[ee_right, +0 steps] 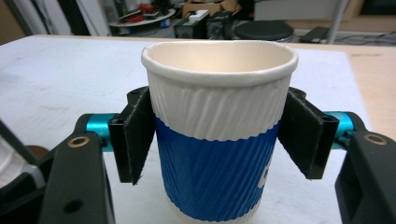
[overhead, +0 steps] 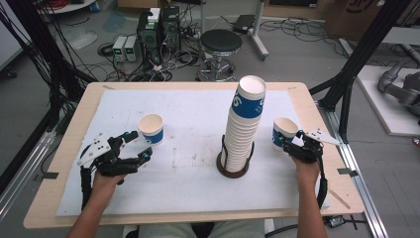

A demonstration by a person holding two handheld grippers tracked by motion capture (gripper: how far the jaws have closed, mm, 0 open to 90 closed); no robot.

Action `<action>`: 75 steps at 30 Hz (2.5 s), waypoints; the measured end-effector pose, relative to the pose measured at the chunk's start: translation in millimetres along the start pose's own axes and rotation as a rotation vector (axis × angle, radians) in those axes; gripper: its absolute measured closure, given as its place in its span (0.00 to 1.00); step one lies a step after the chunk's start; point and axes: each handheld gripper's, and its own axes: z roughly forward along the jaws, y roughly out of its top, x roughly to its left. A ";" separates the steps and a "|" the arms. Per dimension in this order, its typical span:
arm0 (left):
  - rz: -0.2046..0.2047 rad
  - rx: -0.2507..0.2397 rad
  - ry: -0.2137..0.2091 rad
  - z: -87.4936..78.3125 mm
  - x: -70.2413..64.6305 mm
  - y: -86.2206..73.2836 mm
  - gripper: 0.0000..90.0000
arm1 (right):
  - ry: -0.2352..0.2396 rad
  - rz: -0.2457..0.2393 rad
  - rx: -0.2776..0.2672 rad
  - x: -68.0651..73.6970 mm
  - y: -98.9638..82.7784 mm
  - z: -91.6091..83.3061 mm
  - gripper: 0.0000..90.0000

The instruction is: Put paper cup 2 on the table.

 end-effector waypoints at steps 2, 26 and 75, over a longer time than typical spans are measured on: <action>-0.002 -0.001 0.002 0.3 0.2 -0.4 0.19 | -0.017 -0.027 0.029 2.3 -1.0 2.2 0.35; -0.012 0.002 0.005 -0.5 3.7 -1.5 0.19 | 0.002 -0.020 0.117 3.2 -11.2 -27.5 0.22; -0.013 -0.038 0.012 -6.5 3.9 6.2 0.18 | 0.089 -0.137 -0.049 35.8 10.5 -98.7 0.22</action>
